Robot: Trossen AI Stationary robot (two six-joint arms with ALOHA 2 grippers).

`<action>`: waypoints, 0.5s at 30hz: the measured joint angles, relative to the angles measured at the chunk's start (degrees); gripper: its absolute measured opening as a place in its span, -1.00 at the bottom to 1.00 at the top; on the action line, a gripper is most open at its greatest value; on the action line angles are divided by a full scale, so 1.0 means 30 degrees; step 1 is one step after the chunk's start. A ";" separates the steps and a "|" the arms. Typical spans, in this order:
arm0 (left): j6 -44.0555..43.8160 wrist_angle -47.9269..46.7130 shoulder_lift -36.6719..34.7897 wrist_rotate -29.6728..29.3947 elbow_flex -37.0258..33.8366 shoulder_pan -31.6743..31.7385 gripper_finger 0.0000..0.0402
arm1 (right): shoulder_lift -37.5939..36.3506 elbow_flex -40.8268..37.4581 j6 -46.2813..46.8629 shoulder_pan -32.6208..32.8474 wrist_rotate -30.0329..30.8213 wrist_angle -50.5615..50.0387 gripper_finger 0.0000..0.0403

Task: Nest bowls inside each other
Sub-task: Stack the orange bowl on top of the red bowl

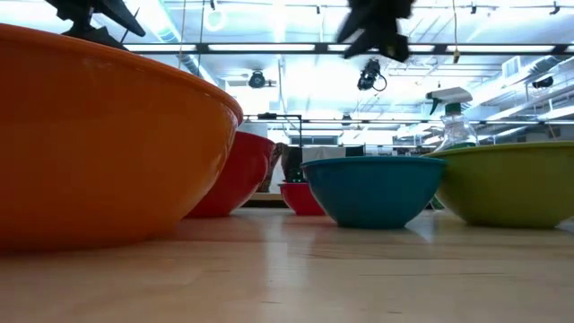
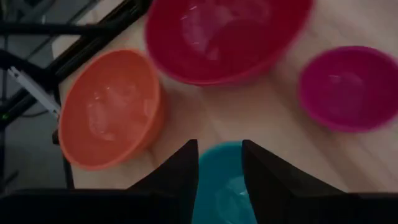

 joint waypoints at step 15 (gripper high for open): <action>0.0362 0.0086 0.0008 0.1593 0.0000 -0.0010 0.22 | 0.9785 0.7241 0.1181 0.2219 -0.2965 0.0357 0.11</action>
